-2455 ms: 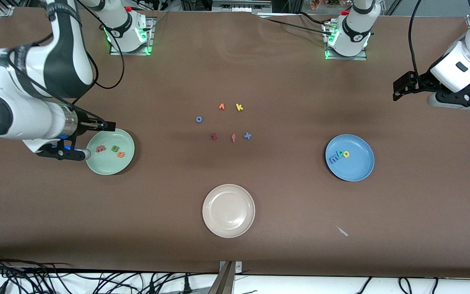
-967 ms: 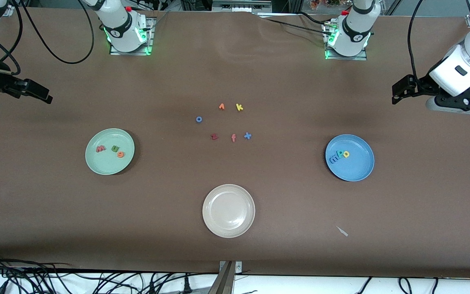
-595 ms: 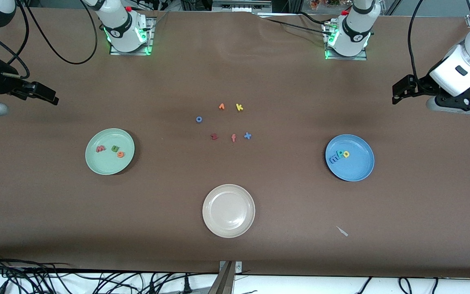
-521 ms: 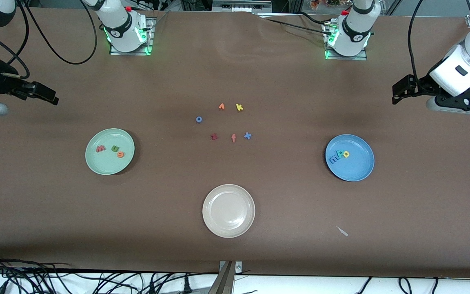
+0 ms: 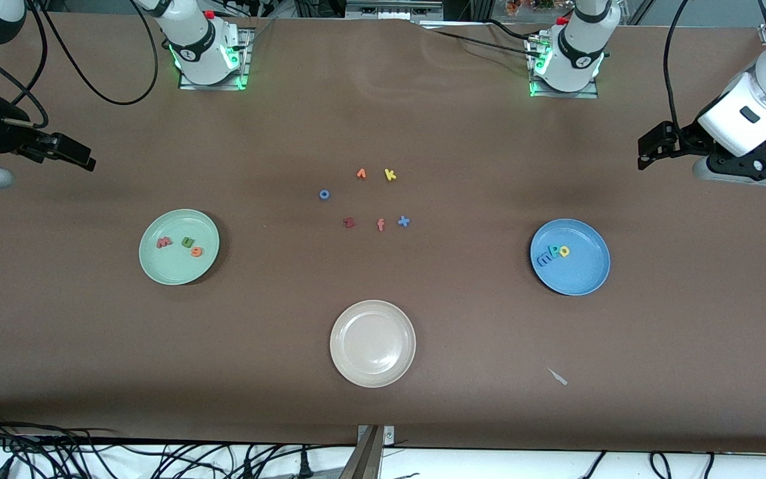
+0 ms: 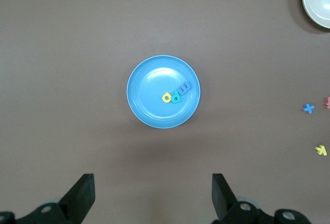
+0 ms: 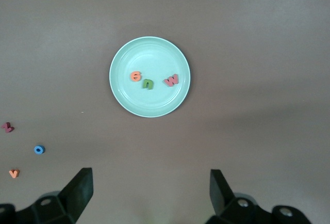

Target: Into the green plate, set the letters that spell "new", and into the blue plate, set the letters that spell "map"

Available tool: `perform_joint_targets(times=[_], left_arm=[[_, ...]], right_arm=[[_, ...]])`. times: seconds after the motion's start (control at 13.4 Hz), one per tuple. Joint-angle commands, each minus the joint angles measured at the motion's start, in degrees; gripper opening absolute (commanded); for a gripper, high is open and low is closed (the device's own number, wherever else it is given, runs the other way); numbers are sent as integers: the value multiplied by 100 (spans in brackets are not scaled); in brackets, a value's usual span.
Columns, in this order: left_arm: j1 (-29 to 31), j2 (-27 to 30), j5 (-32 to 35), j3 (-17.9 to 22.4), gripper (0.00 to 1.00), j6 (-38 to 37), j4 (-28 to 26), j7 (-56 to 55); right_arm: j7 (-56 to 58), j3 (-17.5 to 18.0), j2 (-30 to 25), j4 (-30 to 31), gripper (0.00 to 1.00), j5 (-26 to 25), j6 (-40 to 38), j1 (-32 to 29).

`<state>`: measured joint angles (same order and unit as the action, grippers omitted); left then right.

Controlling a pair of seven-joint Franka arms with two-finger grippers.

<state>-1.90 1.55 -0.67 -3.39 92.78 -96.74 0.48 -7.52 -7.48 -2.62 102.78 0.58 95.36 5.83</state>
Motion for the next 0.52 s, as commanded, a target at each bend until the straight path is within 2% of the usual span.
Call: perform_joint_targets(times=[0.0, 0.3, 0.45], left_arm=[[-4, -94, -91, -13, 100, -137, 200, -22], [-12, -94, -91, -13, 100, -137, 200, -22], [-21, -94, -82, -170, 100, -137, 200, -31]], right_arm=[[32, 36, -10, -30, 100, -49, -44, -38], [49, 36, -10, -30, 100, -49, -35, -38], [49, 36, -10, -30, 100, -40, -44, -38]])
